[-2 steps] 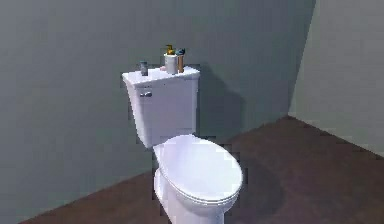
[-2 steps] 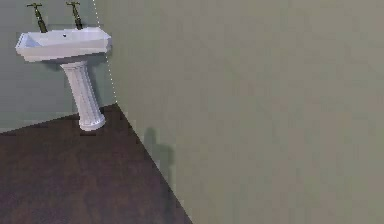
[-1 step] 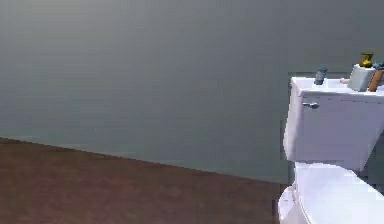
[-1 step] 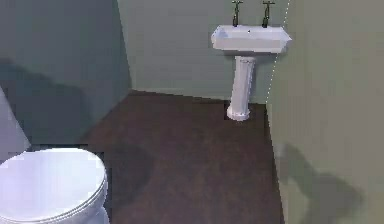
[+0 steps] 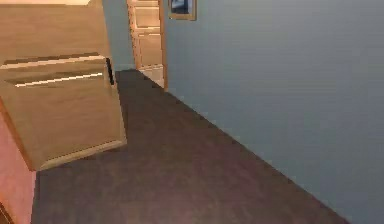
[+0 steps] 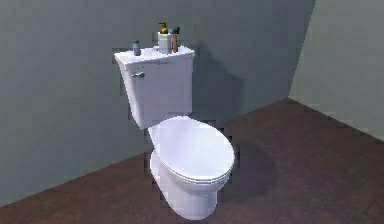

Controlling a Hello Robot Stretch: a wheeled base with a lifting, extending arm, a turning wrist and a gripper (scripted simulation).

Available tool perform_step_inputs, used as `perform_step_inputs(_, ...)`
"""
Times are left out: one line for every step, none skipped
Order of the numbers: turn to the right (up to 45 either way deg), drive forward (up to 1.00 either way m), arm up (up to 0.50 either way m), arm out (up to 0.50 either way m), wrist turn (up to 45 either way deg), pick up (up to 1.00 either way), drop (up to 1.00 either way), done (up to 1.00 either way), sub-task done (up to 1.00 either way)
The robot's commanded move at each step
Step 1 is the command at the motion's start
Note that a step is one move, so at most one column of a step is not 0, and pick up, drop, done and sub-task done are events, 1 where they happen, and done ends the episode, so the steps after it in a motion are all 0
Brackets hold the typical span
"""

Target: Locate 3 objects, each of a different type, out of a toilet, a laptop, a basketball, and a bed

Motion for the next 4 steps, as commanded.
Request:
perform_step_inputs(-33.0,0.00,0.00,0.00,0.0,0.00,0.00,0.00,0.00)
perform_step_inputs(0.0,1.00,0.00,0.00,0.0,0.00,0.00,0.00,0.00)
perform_step_inputs(-3.0,0.00,0.00,0.00,0.0,0.00,0.00,0.00,0.00)
perform_step_inputs(0.0,0.40,0.00,0.00,0.0,0.00,0.00,0.00,0.00)
